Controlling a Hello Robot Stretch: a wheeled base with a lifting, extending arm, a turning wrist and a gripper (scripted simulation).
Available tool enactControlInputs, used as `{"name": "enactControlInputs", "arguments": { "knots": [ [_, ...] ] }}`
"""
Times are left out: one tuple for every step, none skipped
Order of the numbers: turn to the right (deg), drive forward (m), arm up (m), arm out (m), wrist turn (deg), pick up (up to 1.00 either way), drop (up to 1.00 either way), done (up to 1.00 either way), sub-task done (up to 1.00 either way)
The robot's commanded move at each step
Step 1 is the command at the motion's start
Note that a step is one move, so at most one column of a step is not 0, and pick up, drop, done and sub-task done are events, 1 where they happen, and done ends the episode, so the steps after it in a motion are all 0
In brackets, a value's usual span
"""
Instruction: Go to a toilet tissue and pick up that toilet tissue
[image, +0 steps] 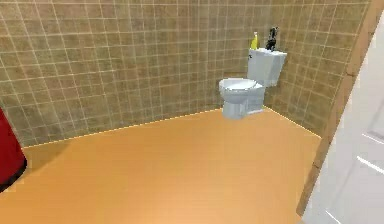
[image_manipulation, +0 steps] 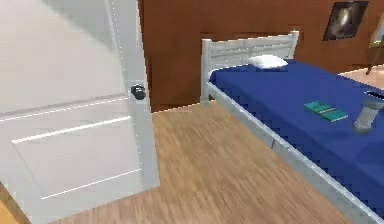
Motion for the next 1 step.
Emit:
{"name": "enactControlInputs", "arguments": {
  "knots": [
    [-21.0, 0.0, 0.0, 0.0, 0.0, 0.0, 0.0, 0.0, 0.0]
  ]
}}
